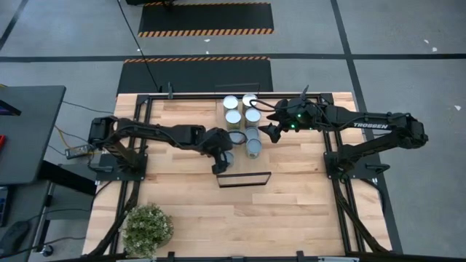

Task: Pick and place cans onto a shelf
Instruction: Put the green tuna can on the shelf

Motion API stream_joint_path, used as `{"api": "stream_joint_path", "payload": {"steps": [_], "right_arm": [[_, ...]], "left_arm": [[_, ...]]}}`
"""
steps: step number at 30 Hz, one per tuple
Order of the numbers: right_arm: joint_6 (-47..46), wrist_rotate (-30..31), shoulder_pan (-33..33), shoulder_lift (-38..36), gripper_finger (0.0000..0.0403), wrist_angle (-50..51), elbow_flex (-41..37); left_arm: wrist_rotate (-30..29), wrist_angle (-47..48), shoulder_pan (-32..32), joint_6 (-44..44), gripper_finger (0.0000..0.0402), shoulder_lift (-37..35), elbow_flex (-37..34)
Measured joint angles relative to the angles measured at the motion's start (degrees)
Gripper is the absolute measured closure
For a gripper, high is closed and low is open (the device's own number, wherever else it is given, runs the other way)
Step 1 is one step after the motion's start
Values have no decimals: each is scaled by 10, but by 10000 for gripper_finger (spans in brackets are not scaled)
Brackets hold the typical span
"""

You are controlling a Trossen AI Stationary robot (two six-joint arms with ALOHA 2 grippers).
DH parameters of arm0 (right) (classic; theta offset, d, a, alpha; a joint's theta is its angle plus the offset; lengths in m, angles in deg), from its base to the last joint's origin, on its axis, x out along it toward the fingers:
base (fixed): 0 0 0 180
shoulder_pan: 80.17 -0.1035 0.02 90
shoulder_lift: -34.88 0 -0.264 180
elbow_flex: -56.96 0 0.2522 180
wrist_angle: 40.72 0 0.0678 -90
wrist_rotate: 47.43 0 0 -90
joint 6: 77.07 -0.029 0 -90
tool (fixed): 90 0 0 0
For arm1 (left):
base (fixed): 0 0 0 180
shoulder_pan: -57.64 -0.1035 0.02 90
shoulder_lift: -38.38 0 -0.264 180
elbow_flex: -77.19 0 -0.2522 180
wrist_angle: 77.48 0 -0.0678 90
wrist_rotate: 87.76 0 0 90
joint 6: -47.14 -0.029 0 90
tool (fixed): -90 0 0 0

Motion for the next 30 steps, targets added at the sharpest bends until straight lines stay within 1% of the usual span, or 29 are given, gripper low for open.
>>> {"api": "stream_joint_path", "payload": {"steps": [3,6,10,18,23,25,30], "right_arm": [[1,0,0,0,53,1,0],[3,0,0,0,53,1,0],[6,0,0,0,53,1,0],[7,0,0,0,53,-3,0],[7,0,0,0,53,-4,0],[7,0,0,0,53,-4,0],[6,0,0,0,53,-7,0]], "left_arm": [[-2,65,0,-37,10,-4,17],[-2,120,0,-74,10,-2,15],[-11,129,0,-86,10,3,-1],[-22,41,0,-83,10,8,-35],[-63,15,-1,-63,10,19,-42],[-75,-16,0,-61,10,21,-41],[-110,-51,-1,-54,10,22,-41]]}}
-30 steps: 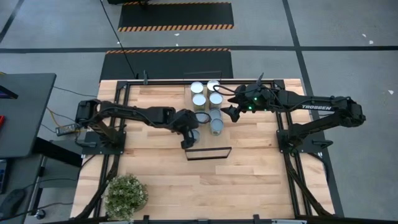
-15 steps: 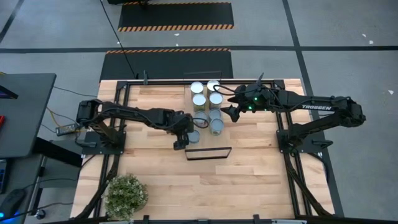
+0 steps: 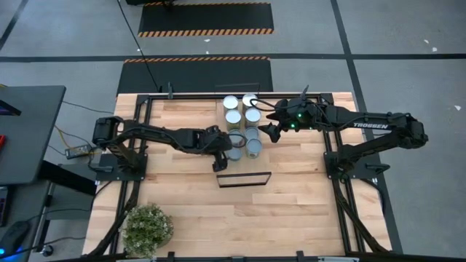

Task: Pick and place cans onto a shelf
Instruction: Put the green tuna can on the shelf, then return to Home Position

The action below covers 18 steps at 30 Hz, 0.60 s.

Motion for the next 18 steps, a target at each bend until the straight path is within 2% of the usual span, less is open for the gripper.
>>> {"api": "stream_joint_path", "payload": {"steps": [9,14,18], "right_arm": [[-3,0,-1,0,53,3,0],[-1,0,-1,0,53,4,0],[-8,-26,-1,-11,53,7,0]], "left_arm": [[-5,9,1,12,10,0,2],[-48,16,1,13,10,0,2],[-51,82,-2,29,15,-10,19]]}}
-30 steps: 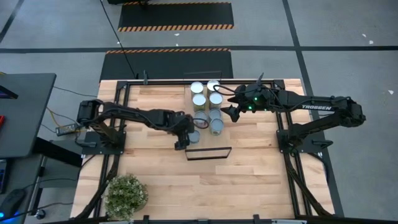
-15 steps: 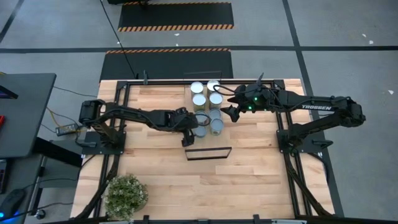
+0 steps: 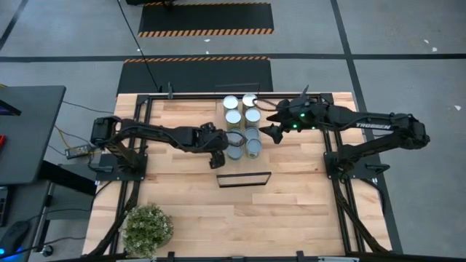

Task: Pick and place cans onto a shelf
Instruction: Return to Home Position

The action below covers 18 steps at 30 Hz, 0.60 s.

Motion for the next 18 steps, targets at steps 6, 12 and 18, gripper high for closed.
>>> {"api": "stream_joint_path", "payload": {"steps": [6,12,18], "right_arm": [[31,12,2,-59,53,2,1],[30,-25,3,-102,53,-18,-52],[-27,-31,2,-152,53,-149,-165]], "left_arm": [[24,77,-27,-2,42,-49,9],[43,123,-61,23,81,-129,9],[73,98,-88,47,113,-217,-20]]}}
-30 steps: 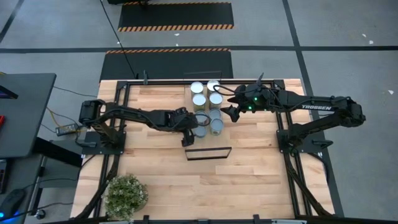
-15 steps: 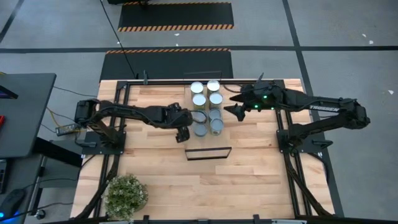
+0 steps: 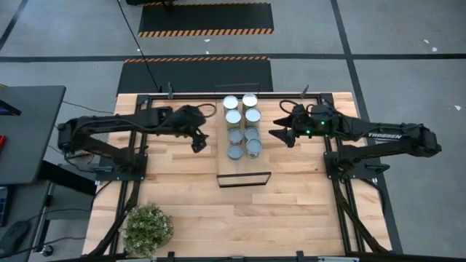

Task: Pick and place cans onto a shelf
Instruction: Return to Home Position

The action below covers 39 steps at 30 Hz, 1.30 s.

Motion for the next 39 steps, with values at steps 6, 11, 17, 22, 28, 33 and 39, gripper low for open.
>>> {"api": "stream_joint_path", "payload": {"steps": [6,11,17,22,28,33,39], "right_arm": [[-38,7,7,-51,53,-50,-62],[-62,9,29,-98,53,-50,-99],[-97,-10,62,-157,53,-48,-144],[-112,-20,81,-201,53,-47,-170],[-126,-39,105,-238,53,-48,-192],[-136,-49,113,-262,53,-53,-225],[-161,-48,114,-278,53,-120,-290]], "left_arm": [[22,-45,-22,85,133,-106,-106],[18,-126,-27,167,154,-207,-205],[-7,-198,-27,249,189,-306,-295],[-49,-229,-27,288,225,-377,-344],[-74,-243,-27,336,277,-466,-406],[-75,-279,-26,385,330,-539,-470],[-75,-338,-26,436,394,-607,-547]]}}
